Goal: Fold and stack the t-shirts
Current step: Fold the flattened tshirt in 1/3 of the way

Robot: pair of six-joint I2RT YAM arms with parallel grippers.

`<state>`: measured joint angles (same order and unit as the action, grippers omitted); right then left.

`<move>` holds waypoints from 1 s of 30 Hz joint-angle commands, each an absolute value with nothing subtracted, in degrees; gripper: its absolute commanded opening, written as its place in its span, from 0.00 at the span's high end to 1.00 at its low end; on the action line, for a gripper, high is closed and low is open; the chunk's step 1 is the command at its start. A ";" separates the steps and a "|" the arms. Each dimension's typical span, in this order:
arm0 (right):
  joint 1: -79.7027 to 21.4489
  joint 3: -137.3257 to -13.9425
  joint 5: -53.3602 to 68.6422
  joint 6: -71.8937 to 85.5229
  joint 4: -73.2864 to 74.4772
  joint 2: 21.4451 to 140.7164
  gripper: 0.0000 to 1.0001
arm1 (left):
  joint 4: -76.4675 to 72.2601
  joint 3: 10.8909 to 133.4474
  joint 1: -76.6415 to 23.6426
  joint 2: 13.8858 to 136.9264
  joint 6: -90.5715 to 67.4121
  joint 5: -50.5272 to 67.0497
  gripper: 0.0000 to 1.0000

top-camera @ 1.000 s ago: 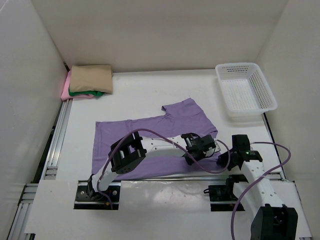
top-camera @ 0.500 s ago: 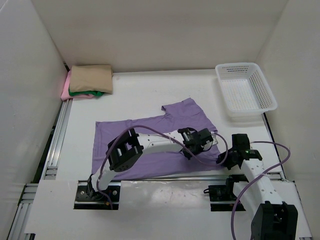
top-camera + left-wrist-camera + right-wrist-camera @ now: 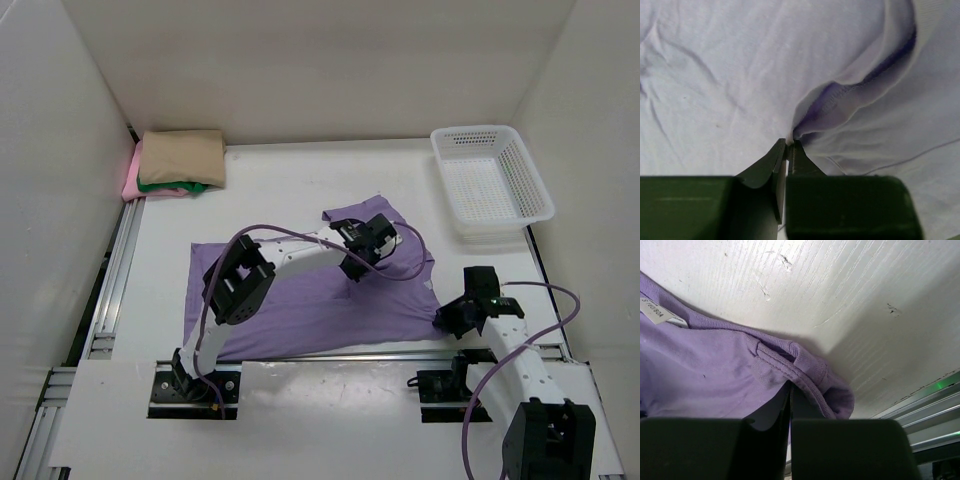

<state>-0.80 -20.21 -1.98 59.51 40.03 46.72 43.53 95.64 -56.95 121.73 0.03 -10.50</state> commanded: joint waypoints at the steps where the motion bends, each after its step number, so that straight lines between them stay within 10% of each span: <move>1: -0.62 -16.35 -7.73 56.61 42.80 49.48 1.00 | 44.91 97.56 -57.74 121.55 0.00 -10.90 0.83; 11: -3.25 -36.54 -2.02 40.88 39.73 47.02 0.63 | 45.44 98.09 -58.27 120.33 0.00 -3.18 0.81; 30: -4.12 -60.81 15.90 28.13 28.65 85.51 0.53 | 46.49 92.46 -60.56 114.79 0.00 15.03 0.75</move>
<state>-3.25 -55.70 11.68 32.23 31.24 84.42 46.22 93.19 -60.71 119.57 -0.01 12.25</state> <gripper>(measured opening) 0.464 0.241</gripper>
